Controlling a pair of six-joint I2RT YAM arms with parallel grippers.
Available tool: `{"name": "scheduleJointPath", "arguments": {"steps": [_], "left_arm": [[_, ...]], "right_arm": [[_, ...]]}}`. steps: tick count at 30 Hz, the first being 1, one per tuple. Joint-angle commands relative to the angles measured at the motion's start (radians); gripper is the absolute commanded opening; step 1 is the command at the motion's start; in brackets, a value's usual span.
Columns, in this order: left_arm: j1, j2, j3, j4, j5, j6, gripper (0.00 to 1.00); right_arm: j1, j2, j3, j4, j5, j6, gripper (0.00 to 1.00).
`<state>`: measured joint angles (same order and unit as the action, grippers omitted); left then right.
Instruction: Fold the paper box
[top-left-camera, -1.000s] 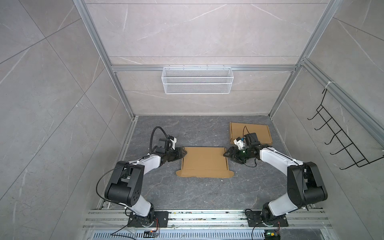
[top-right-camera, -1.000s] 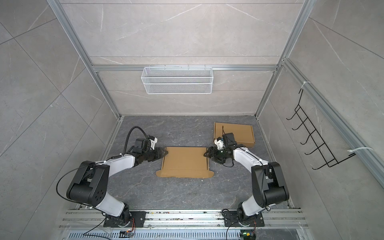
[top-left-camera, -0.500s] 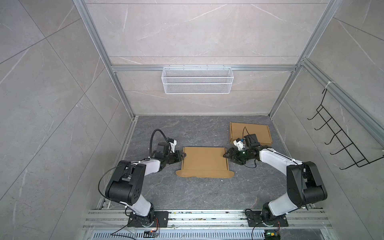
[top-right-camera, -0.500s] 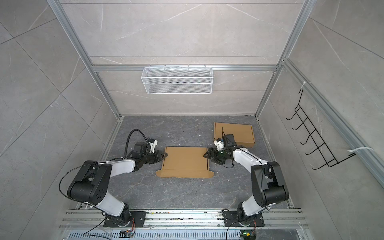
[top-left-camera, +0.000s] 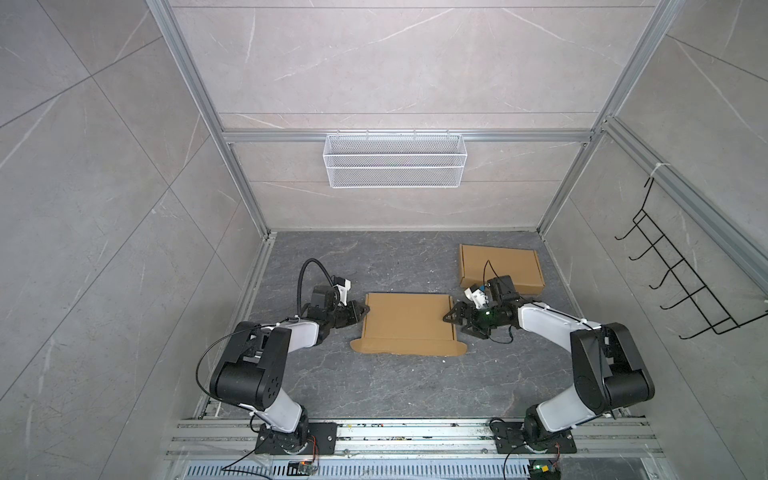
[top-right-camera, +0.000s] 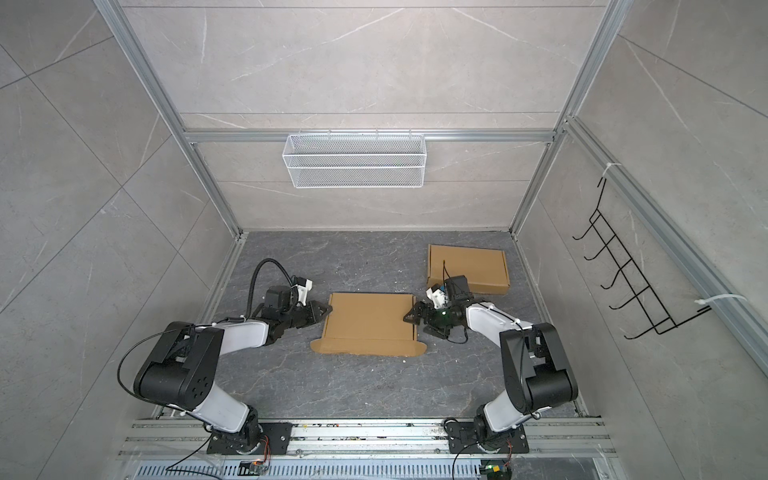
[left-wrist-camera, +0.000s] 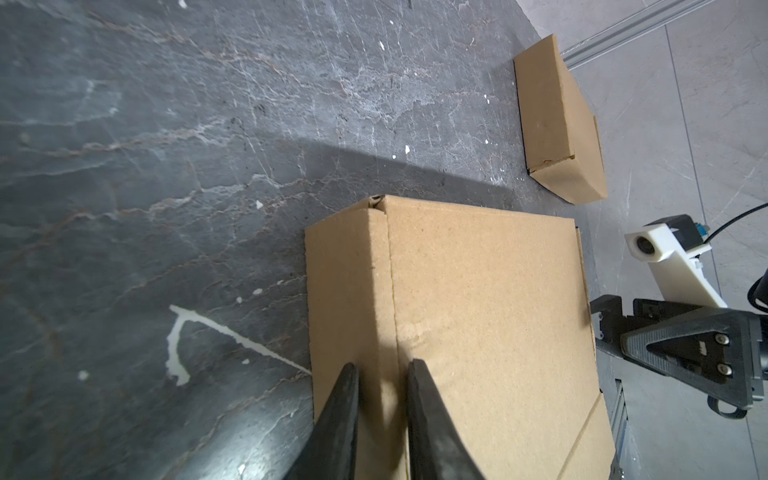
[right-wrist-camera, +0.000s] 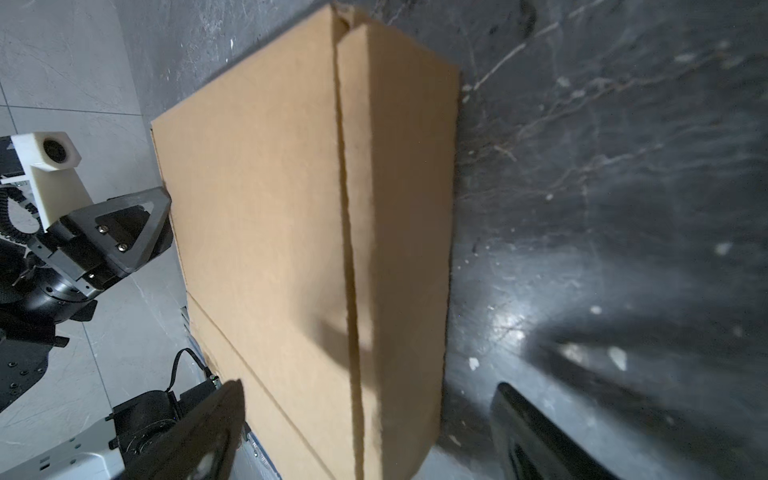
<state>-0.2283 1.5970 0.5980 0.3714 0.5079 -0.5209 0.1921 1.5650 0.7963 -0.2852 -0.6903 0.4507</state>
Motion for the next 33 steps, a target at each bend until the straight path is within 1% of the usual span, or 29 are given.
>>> {"name": "scheduleJointPath", "arguments": {"steps": [1, 17, 20, 25, 29, 33], "left_arm": [[0.028, 0.055, -0.042, -0.168, -0.125, -0.002, 0.21], [0.064, 0.102, -0.024, -0.23, -0.127, -0.05, 0.19], [0.068, 0.105, -0.023, -0.236, -0.128, -0.059, 0.18], [0.081, 0.108, -0.022, -0.236, -0.125, -0.073, 0.18], [0.084, 0.109, -0.022, -0.236, -0.122, -0.077, 0.17], [0.086, 0.114, -0.019, -0.237, -0.12, -0.077, 0.17]], "right_arm": [[0.001, -0.02, -0.02, 0.037, -0.028, -0.008, 0.99], [0.066, 0.026, -0.069, 0.184, -0.057, 0.104, 0.99], [0.069, 0.035, -0.068, 0.193, -0.058, 0.106, 0.99], [0.069, 0.06, -0.074, 0.218, -0.08, 0.111, 0.99], [0.073, 0.083, -0.089, 0.272, -0.11, 0.138, 0.99], [0.086, 0.098, -0.09, 0.308, -0.131, 0.161, 0.97]]}}
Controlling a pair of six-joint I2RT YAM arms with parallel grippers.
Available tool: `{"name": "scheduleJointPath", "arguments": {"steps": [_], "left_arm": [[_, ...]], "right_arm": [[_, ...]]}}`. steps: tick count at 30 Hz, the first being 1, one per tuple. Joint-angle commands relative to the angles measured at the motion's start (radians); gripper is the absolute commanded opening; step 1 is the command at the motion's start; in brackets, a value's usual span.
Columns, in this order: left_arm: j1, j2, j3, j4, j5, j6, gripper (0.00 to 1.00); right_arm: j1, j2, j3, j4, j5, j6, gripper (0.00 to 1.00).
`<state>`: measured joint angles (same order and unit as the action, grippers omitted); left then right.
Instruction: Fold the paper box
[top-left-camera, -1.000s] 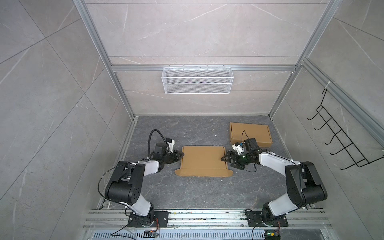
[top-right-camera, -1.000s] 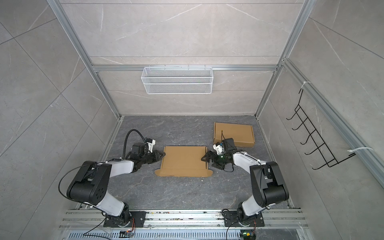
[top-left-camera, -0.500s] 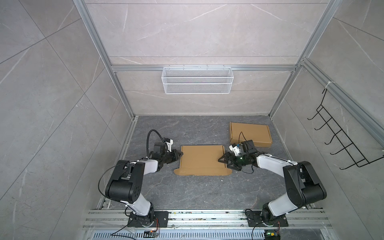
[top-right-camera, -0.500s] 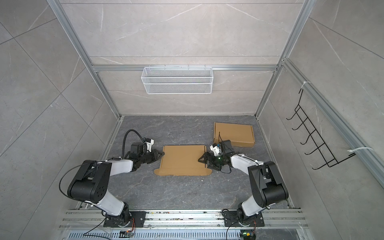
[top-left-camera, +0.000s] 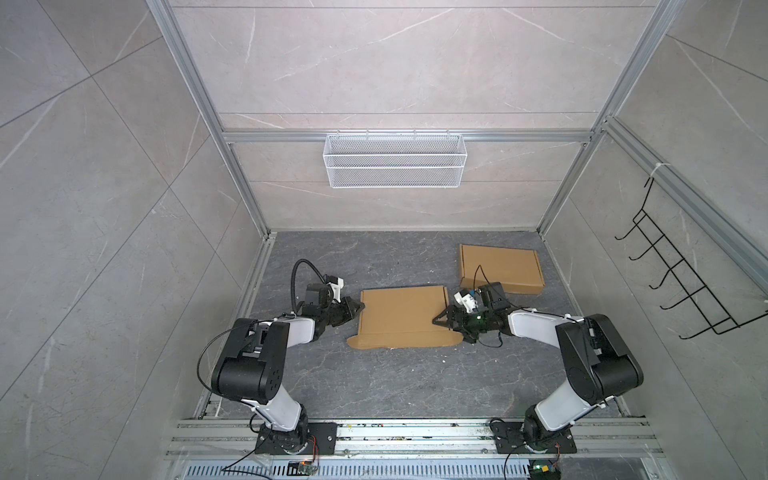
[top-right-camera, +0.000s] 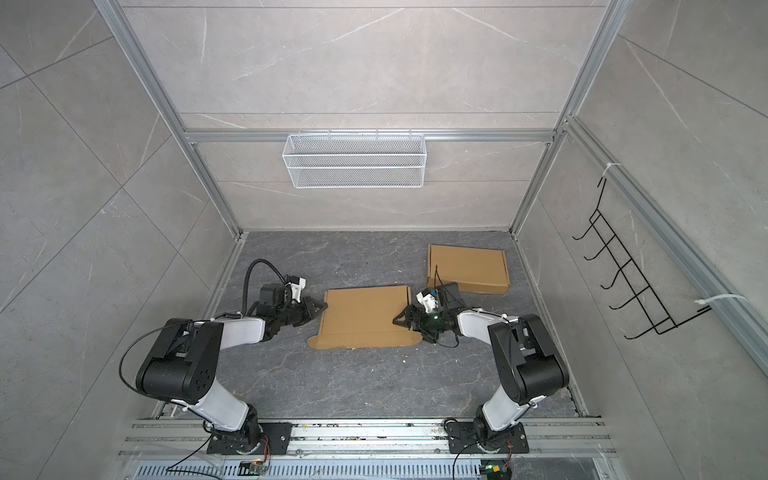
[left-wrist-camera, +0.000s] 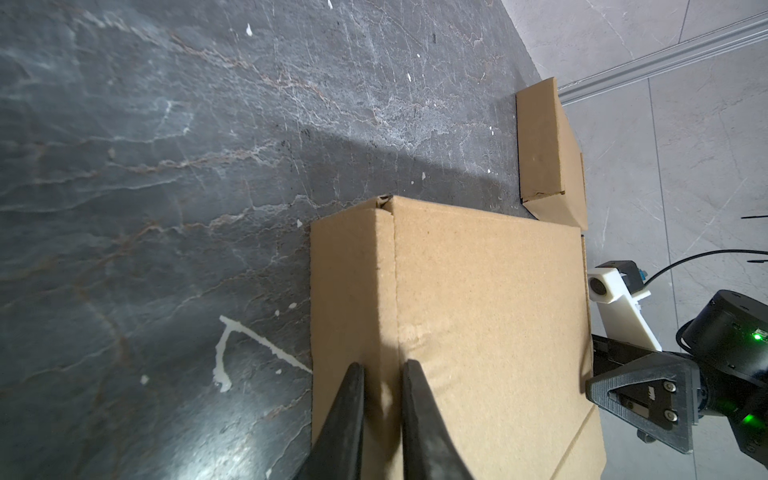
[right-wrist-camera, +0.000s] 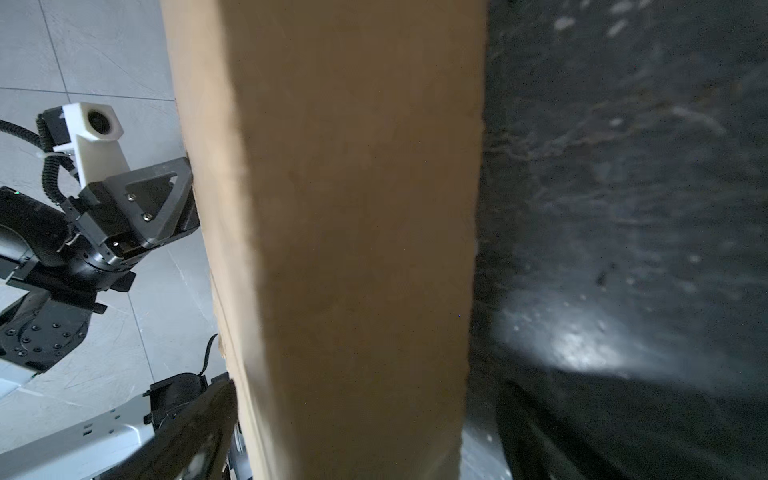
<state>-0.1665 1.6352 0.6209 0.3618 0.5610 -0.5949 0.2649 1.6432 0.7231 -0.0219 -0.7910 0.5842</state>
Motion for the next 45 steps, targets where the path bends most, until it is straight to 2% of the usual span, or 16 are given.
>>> {"name": "scheduleJointPath", "arguments": {"steps": [1, 12, 15, 20, 25, 33, 35, 40, 43, 45], "left_arm": [[0.024, 0.075, -0.042, -0.23, -0.174, -0.003, 0.17], [0.026, 0.069, -0.041, -0.233, -0.177, -0.002, 0.19], [0.026, 0.061, -0.028, -0.234, -0.18, 0.003, 0.25], [0.025, 0.026, -0.002, -0.192, -0.118, -0.025, 0.37], [0.024, -0.058, 0.042, -0.234, -0.089, -0.017, 0.43], [0.011, -0.284, 0.102, -0.381, -0.118, 0.067, 0.48], [-0.03, -0.372, 0.12, -0.44, -0.166, 0.135, 0.49], [-0.244, -0.523, 0.196, -0.614, -0.443, 0.411, 0.5], [-0.43, -0.592, 0.182, -0.63, -0.597, 0.638, 0.52], [-0.542, -0.622, 0.164, -0.632, -0.647, 0.779, 0.54]], "right_arm": [[0.013, 0.023, -0.016, 0.056, -0.036, 0.036, 0.95], [0.016, 0.066, -0.022, 0.152, -0.093, 0.1, 0.82], [0.016, 0.061, -0.033, 0.185, -0.1, 0.128, 0.79], [0.016, 0.066, -0.04, 0.227, -0.129, 0.176, 0.75], [0.015, 0.061, -0.04, 0.241, -0.147, 0.204, 0.7], [0.017, 0.055, -0.049, 0.288, -0.188, 0.308, 0.63], [0.016, 0.044, -0.054, 0.295, -0.19, 0.34, 0.62], [0.016, 0.021, -0.047, 0.276, -0.185, 0.413, 0.58], [0.016, 0.02, -0.048, 0.267, -0.19, 0.487, 0.56], [0.016, 0.012, -0.052, 0.267, -0.195, 0.523, 0.55]]}}
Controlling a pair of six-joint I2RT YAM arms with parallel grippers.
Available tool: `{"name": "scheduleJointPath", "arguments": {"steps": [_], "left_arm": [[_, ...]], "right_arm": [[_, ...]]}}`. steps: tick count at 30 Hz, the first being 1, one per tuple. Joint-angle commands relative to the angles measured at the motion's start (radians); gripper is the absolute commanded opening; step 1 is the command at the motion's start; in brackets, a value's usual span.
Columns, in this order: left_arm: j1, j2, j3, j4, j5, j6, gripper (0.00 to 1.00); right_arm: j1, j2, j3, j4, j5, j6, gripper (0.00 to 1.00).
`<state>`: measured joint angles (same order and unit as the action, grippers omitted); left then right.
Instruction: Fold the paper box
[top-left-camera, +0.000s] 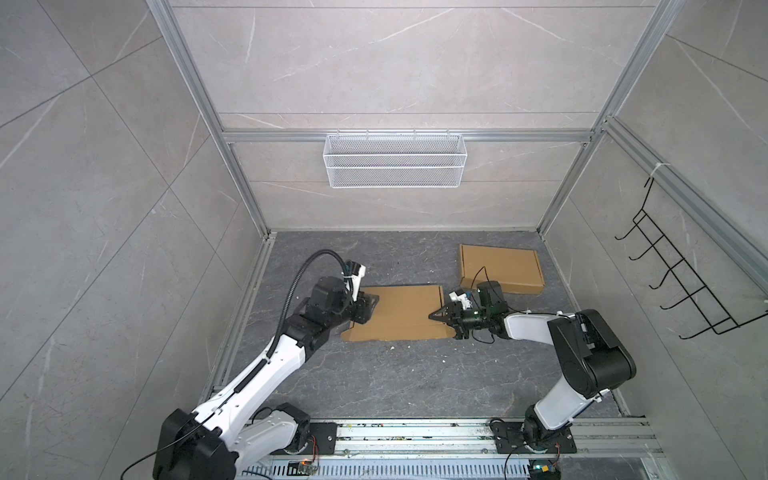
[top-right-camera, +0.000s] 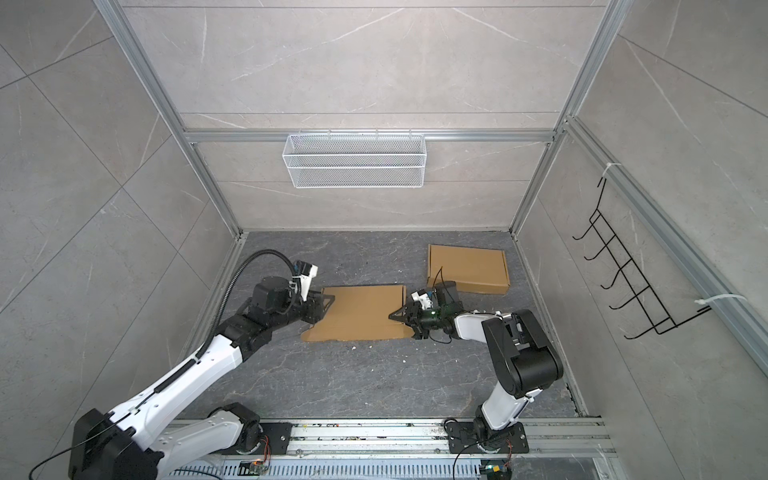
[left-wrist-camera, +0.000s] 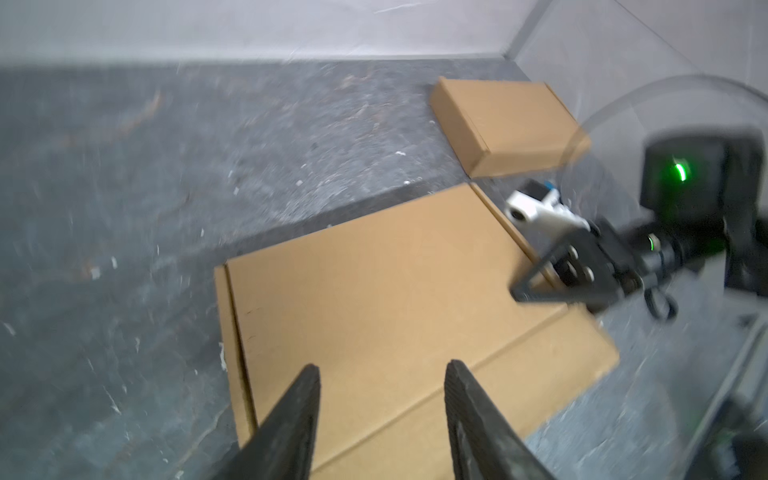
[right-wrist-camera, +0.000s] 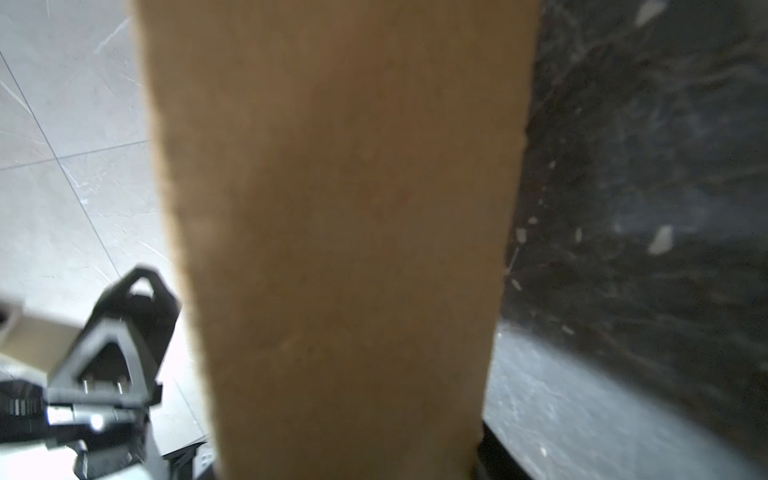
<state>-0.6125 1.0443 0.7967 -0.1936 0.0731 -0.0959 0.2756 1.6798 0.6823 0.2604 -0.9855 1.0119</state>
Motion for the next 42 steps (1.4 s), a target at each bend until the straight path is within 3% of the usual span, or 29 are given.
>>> {"name": "scheduleJointPath", "arguments": {"steps": [1, 5, 9, 15, 22, 42], "left_arm": [[-0.151, -0.041, -0.02, -0.077, -0.188, 0.344, 0.56], [-0.281, -0.023, -0.014, -0.105, -0.244, 0.502, 0.62], [-0.329, 0.043, 0.019, -0.152, -0.261, 0.629, 0.7], [-0.332, 0.131, 0.042, -0.159, -0.281, 0.76, 0.78], [-0.326, 0.174, -0.002, -0.017, -0.367, 0.915, 0.85], [-0.26, 0.281, -0.021, 0.15, -0.362, 1.052, 0.84]], "right_arm": [[0.005, -0.03, -0.015, -0.016, 0.0, 0.112, 0.55], [0.006, -0.045, -0.029, -0.024, 0.003, 0.176, 0.55], [0.006, -0.048, -0.025, -0.021, -0.014, 0.233, 0.55], [0.005, -0.054, -0.012, -0.027, -0.033, 0.289, 0.55], [0.005, -0.063, -0.01, -0.023, -0.047, 0.339, 0.55], [0.005, -0.073, -0.005, 0.028, -0.125, 0.49, 0.56]]}}
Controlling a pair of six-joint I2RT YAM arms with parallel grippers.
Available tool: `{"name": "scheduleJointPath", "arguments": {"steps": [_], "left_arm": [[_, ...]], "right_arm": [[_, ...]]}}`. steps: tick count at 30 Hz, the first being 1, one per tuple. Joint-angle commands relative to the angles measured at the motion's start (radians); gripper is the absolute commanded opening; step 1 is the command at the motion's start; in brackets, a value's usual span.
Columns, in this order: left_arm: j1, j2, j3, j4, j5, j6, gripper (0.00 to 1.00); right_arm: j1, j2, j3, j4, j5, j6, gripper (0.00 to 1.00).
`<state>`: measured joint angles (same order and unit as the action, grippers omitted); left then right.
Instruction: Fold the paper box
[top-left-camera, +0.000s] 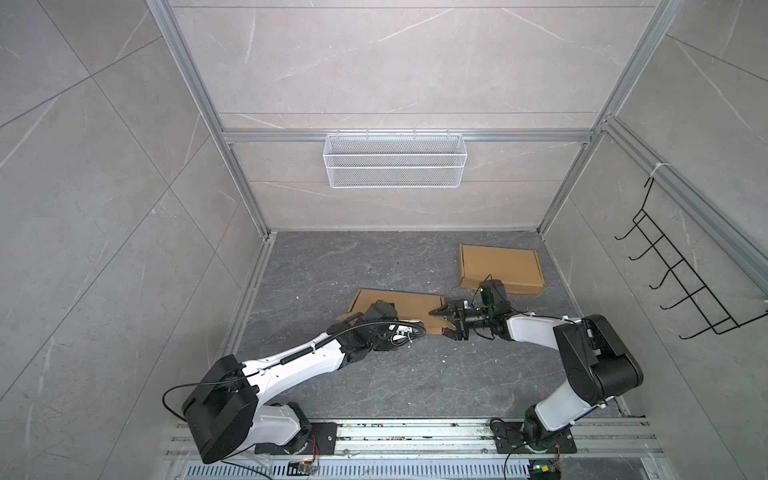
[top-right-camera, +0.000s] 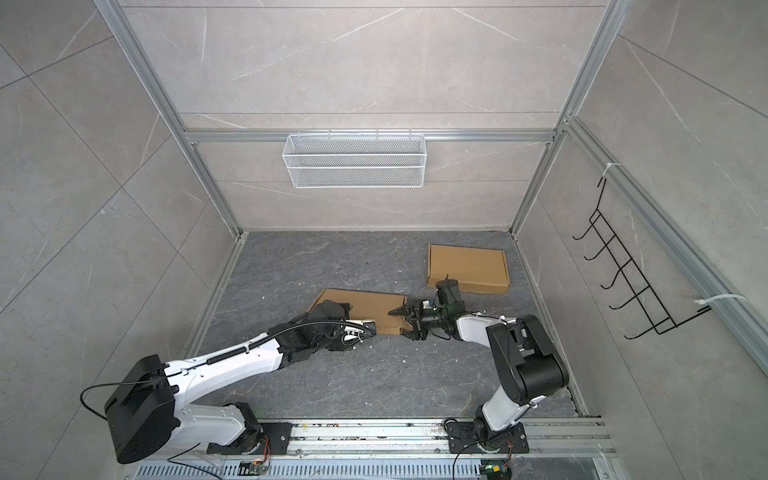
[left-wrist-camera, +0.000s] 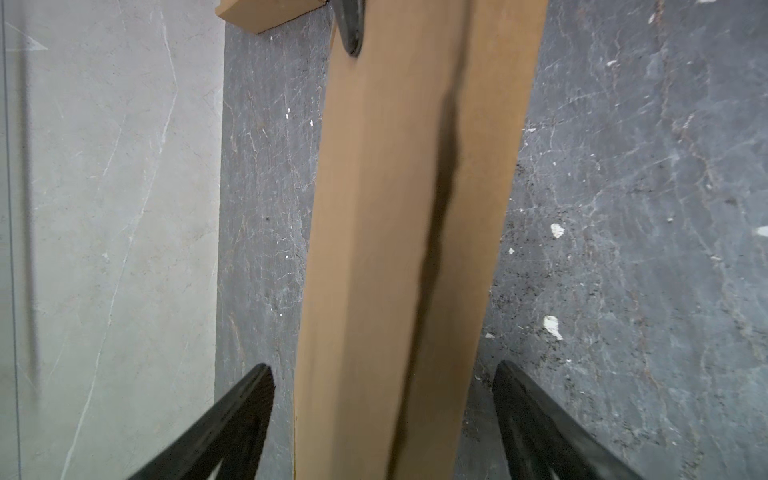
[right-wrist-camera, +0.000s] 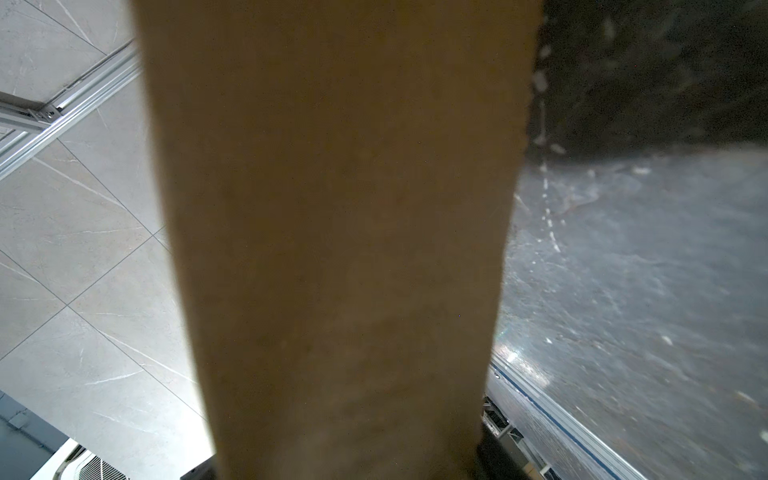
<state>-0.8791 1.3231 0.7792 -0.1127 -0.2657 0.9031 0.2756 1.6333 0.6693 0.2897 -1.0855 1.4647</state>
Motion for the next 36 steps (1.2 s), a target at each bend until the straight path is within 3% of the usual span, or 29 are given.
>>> {"name": "scheduleJointPath", "arguments": {"steps": [1, 9, 28, 36], "left_arm": [[0.006, 0.001, -0.003, 0.074, -0.024, 0.057, 0.84], [0.006, -0.027, 0.027, -0.016, -0.009, 0.048, 0.82], [0.006, -0.093, 0.005, -0.025, 0.003, 0.053, 0.74], [0.007, -0.081, -0.028, 0.027, 0.001, 0.039, 0.8]], "right_arm": [[0.005, -0.031, 0.006, -0.001, -0.028, 0.045, 0.56], [0.005, -0.083, -0.011, -0.026, -0.034, 0.069, 0.55], [0.054, -0.093, -0.013, -0.084, -0.046, 0.084, 0.53], [0.063, -0.096, -0.025, -0.028, -0.047, 0.137, 0.52]]}}
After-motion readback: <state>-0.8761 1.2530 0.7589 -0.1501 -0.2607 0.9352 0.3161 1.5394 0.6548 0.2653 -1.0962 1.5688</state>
